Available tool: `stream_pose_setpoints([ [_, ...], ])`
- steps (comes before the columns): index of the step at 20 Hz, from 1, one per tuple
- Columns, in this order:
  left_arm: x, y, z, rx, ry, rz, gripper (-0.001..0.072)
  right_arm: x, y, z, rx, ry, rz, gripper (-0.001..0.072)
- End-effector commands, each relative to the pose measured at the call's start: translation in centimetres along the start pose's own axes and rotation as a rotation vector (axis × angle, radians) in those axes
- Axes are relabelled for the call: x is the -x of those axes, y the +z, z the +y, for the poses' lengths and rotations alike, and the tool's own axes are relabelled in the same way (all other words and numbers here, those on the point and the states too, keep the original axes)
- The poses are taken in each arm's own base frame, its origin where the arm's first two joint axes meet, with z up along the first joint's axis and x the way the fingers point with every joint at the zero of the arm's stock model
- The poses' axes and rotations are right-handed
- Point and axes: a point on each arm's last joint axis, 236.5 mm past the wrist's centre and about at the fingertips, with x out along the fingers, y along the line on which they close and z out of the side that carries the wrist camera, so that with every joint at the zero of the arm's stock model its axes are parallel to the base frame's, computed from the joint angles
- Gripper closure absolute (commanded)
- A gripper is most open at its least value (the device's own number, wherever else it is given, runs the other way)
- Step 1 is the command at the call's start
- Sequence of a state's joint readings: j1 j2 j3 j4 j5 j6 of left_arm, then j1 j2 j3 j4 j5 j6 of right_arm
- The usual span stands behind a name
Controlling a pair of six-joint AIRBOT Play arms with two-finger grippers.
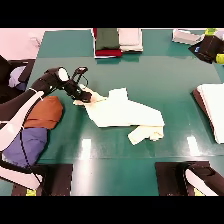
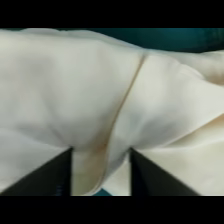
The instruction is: Fold the shirts.
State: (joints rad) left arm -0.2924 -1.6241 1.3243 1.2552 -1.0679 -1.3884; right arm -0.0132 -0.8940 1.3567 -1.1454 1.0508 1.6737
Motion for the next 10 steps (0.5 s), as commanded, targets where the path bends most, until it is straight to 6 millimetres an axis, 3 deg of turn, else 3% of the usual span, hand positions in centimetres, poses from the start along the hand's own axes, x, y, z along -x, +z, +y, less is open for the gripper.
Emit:
stream_pose_setpoints([
  [1,-0.4,-0.1,-0.1,-0.012,-0.003,0.014,0.0676,-0.6,-1.3,-1.0,-0.004,-0.023,0.04,0.0687],
  [3,1.6,0.8,0.6,-0.056,0.047,0.004,0.0685,-0.7,-3.0,-2.9,0.029,-0.1,0.117,0.0687],
  [8,9.8,6.0,-0.8,-0.127,0.096,-0.217,0.0685,-1.6,-12.2,-8.8,0.012,-0.284,0.576,0.0681],
  [9,10.8,6.4,-1.0,-0.132,0.096,-0.243,0.0685,-2.4,-13.6,-9.3,-0.005,-0.29,0.651,0.0514],
  [10,11.4,6.6,-1.2,-0.134,0.097,-0.257,0.0685,-3.3,-15.0,-9.9,-0.017,-0.297,0.72,0.0234],
])
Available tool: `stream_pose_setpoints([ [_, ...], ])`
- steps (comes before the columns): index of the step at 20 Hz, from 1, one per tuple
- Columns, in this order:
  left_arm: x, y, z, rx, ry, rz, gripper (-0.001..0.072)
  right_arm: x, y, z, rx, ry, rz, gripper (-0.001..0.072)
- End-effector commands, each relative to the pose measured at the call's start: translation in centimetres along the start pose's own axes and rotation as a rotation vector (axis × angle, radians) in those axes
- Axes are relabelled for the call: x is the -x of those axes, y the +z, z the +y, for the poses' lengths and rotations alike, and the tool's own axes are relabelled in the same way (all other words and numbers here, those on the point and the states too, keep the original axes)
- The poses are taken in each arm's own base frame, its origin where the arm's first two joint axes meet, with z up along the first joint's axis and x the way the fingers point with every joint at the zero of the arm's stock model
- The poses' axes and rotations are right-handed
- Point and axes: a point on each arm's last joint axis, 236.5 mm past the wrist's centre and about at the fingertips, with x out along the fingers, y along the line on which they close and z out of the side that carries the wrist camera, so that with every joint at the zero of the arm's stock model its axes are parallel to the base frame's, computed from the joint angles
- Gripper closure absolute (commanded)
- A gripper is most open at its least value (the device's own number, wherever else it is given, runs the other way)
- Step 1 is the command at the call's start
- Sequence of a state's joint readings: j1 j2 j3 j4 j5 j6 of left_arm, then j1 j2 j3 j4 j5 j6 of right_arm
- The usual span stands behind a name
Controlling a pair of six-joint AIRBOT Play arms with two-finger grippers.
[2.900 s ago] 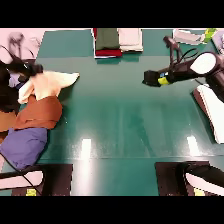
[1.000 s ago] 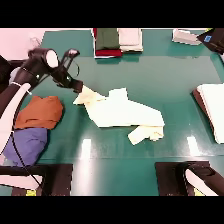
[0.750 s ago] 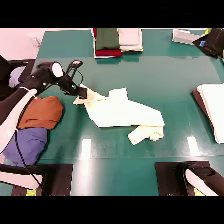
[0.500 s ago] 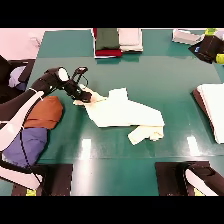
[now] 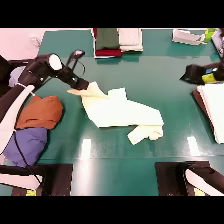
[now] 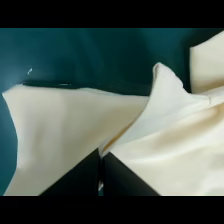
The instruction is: Fold the shirts.
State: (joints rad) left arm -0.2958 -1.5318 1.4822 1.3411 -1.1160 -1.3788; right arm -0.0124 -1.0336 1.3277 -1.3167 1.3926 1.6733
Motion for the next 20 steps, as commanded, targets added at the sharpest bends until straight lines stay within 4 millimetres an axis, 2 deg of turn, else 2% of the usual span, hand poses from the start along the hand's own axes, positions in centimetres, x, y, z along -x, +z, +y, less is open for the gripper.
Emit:
stream_pose_setpoints([
  [1,3.1,2.0,-0.2,-0.023,0.02,-0.078,0.0685,-4.4,-4.6,-1.9,-0.008,-0.065,0.308,0.0171],
  [6,3.1,1.3,-0.3,-0.023,0.015,-0.048,0.0685,-11.7,-7.5,0.1,0.069,-0.069,0.52,0.0171],
  [8,3.1,1.3,-0.3,-0.023,0.015,-0.048,0.0685,-14.0,-8.8,0.5,0.086,-0.073,0.583,0.0172],
  [13,3.1,1.3,-0.3,-0.023,0.015,-0.05,0.0685,-17.4,-11.2,1.5,0.128,-0.086,0.681,0.0189],
  [14,3.1,1.3,-0.3,-0.023,0.015,-0.049,0.0685,-17.8,-11.3,1.6,0.138,-0.084,0.682,0.0317],
  [16,3.1,1.1,-0.3,-0.024,0.015,-0.042,0.0685,-18.1,-10.9,2.2,0.17,-0.072,0.653,0.0669],
  [18,4.5,1.6,0.1,-0.041,0.044,-0.065,0.0686,-17.3,-9.3,2.9,0.187,-0.056,0.567,0.0687],
  [20,8.5,3.4,1.0,-0.081,0.121,-0.152,0.0685,-14.5,-6.4,4.0,0.198,-0.028,0.431,0.0688],
])
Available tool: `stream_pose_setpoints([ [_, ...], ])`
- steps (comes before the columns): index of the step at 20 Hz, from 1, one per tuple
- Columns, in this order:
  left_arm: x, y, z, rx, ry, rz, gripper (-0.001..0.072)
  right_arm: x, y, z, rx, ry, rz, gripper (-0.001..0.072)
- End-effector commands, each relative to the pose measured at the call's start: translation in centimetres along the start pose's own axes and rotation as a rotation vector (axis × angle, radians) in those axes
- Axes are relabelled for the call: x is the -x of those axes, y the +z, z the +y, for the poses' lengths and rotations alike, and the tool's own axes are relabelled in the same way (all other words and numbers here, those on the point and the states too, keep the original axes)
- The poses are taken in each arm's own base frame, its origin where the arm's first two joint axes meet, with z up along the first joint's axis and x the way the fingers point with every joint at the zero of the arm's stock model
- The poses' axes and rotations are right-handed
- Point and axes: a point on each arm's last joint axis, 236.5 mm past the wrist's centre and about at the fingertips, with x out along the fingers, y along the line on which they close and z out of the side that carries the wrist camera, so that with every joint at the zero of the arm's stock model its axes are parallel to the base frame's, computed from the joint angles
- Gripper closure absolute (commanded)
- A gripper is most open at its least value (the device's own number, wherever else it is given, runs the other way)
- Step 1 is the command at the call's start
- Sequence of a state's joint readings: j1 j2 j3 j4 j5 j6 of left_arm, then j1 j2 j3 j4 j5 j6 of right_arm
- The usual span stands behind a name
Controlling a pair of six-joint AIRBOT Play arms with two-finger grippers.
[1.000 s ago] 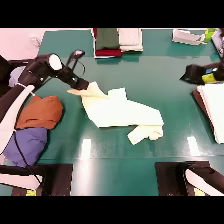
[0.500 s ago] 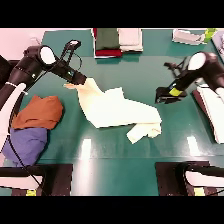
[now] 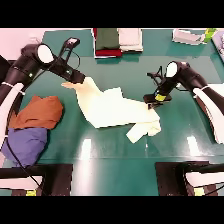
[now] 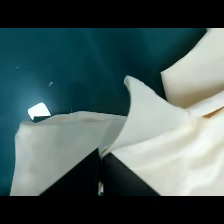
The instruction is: Fold the shirts.
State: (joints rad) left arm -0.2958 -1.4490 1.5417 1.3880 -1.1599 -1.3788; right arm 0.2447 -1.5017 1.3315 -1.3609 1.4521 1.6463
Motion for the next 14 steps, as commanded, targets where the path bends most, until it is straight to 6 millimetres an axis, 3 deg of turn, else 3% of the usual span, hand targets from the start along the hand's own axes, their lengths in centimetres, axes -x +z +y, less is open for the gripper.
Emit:
stream_pose_setpoints([
  [1,6.2,3.2,1.6,-0.059,0.115,-0.138,0.0685,6.4,2.0,1.0,0.033,0.017,-0.228,0.0688],
  [2,9.8,4.8,1.8,-0.077,0.153,-0.218,0.0685,10.0,2.5,1.5,0.044,0.027,-0.325,0.0688],
  [4,19.0,7.5,1.1,-0.104,0.204,-0.42,0.0685,18.5,2.7,2.7,0.073,0.046,-0.556,0.0688],
  [6,28.1,8.7,-0.4,-0.122,0.23,-0.614,0.0686,26.6,1.2,3.9,0.108,0.061,-0.767,0.0688],
  [8,36.5,8.4,-1.8,-0.138,0.252,-0.79,0.0686,33.1,-1.6,5.0,0.142,0.074,-0.933,0.0689],
  [10,43.1,7.5,-3.1,-0.15,0.269,-0.93,0.0686,37.6,-4.7,5.8,0.168,0.083,-1.051,0.0689],
  [11,45.3,7.2,-3.6,-0.155,0.272,-0.985,0.0687,39.2,-6.0,6.0,0.17,0.091,-1.093,0.0689],
  [12,47.5,6.7,-4.1,-0.161,0.273,-1.038,0.0686,40.4,-7.1,6.2,0.171,0.099,-1.127,0.0689],
  [14,49.7,6.8,-4.9,-0.168,0.26,-1.12,0.0687,41.3,-8.8,6.4,0.162,0.11,-1.143,0.0689],
])
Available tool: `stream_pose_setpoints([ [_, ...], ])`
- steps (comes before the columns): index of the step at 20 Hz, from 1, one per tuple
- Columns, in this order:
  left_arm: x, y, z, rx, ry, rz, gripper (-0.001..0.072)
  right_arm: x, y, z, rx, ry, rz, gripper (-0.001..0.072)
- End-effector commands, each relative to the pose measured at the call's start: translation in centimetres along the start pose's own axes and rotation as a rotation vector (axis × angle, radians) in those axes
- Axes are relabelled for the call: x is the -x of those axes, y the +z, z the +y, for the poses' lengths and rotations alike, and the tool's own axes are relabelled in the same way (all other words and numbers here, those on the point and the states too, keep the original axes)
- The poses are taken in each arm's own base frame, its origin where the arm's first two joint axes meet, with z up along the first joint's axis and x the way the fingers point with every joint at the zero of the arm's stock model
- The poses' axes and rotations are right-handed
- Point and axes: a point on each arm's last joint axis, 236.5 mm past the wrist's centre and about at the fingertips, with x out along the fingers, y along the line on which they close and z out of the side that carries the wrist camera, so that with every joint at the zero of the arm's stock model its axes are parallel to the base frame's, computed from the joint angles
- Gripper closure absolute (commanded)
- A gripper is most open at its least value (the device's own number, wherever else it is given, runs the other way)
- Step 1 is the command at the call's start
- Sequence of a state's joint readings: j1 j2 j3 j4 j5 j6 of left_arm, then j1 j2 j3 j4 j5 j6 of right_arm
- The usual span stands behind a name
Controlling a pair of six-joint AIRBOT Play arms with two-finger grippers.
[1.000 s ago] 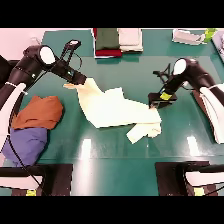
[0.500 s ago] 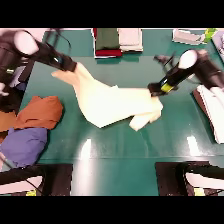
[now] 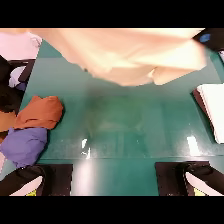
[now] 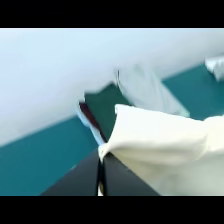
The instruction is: Fold the shirts.
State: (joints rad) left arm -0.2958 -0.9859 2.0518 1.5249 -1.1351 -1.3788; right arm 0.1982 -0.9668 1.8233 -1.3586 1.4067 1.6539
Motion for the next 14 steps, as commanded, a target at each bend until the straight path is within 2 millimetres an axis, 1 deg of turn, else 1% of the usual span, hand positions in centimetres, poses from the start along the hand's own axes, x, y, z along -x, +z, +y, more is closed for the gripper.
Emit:
stream_pose_setpoints([
  [1,4.3,5.2,0.4,0.001,0.018,-0.187,0.0687,5.0,0.8,1.1,-0.006,0.007,-0.079,0.0689],
  [2,4.4,5.7,0.5,-0.004,0.023,-0.213,0.0687,5.0,0.2,1.0,-0.016,0.004,-0.055,0.0689],
  [3,4.0,6.0,0.4,-0.003,0.018,-0.224,0.0687,5.0,-0.7,0.9,-0.044,0.0,-0.016,0.0689],
  [4,3.3,6.0,0.0,-0.004,0.002,-0.231,0.0687,4.6,-1.7,0.7,-0.054,-0.005,0.024,0.0689],
  [5,2.3,5.7,-0.2,-0.007,-0.008,-0.219,0.0688,3.8,-2.9,0.4,-0.076,-0.013,0.074,0.0689],
  [6,0.7,4.9,-0.4,-0.013,-0.017,-0.191,0.0688,2.6,-4.2,0.0,-0.111,-0.022,0.126,0.0689],
  [8,-3.7,2.3,-0.7,-0.015,-0.035,-0.105,0.0687,-0.2,-7.8,-1.0,-0.147,-0.042,0.256,0.0689],
  [9,-6.3,0.5,-1.0,-0.01,-0.049,-0.05,0.0688,-1.9,-10.1,-1.6,-0.176,-0.058,0.328,0.0689],
  [11,-12.5,-4.7,-2.1,0.012,-0.093,0.09,0.0687,-5.3,-14.8,-2.9,-0.214,-0.083,0.452,0.0689],
  [12,-15.8,-8.1,-3.2,0.035,-0.127,0.161,0.0686,-7.0,-17.2,-3.6,-0.233,-0.095,0.511,0.0689],
  [13,-18.6,-11.8,-4.3,0.054,-0.157,0.237,0.0686,-8.5,-20.1,-4.3,-0.252,-0.11,0.585,0.0689],
  [14,-21.3,-16.4,-5.6,0.072,-0.187,0.333,0.0686,-9.7,-22.7,-4.7,-0.269,-0.121,0.654,0.0689],
])
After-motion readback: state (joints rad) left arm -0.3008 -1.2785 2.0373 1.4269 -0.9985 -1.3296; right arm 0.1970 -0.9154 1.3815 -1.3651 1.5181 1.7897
